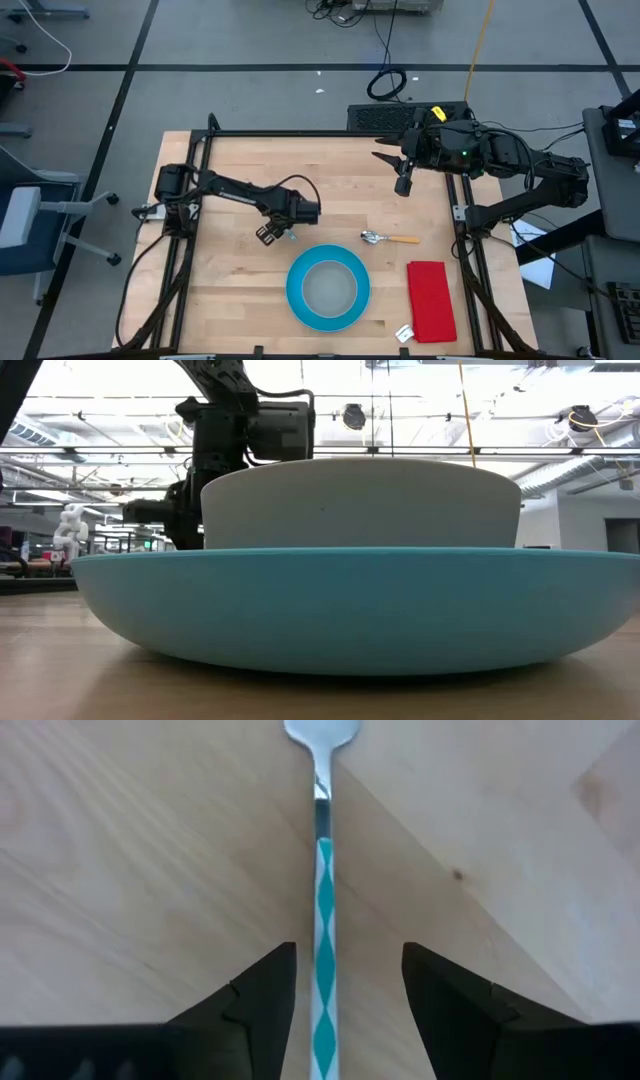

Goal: Pick and place plate/cup/fork/spoon on tray
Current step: Put the blue fork beside the blue plate

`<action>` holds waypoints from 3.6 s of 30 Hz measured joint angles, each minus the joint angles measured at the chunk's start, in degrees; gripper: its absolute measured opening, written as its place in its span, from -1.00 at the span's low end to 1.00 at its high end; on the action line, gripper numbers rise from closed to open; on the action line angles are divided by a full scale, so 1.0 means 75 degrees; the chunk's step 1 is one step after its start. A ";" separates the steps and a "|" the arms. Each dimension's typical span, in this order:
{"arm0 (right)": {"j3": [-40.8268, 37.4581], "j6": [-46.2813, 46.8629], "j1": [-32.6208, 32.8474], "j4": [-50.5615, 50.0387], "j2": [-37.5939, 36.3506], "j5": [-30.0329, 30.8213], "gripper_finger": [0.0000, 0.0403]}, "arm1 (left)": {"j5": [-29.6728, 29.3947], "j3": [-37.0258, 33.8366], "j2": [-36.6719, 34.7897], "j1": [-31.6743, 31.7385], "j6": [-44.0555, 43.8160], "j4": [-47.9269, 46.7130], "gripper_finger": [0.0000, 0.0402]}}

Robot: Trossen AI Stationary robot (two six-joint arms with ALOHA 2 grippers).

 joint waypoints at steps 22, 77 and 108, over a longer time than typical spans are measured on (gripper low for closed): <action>0.0000 0.0003 0.0000 -0.0251 0.0000 0.0001 -0.40 | -0.0006 0.0000 0.0000 -0.0057 -0.0105 -0.0127 -0.06; 0.0003 0.0090 0.0000 -0.0227 0.0003 -0.0004 -0.40 | 0.0029 0.0015 0.0324 -0.0143 -0.0018 -0.0155 -0.96; 0.0003 0.0207 0.0000 -0.0259 0.0003 -0.0005 -0.40 | -0.0079 -0.0023 -0.0163 -0.0218 0.0434 -0.0618 -0.92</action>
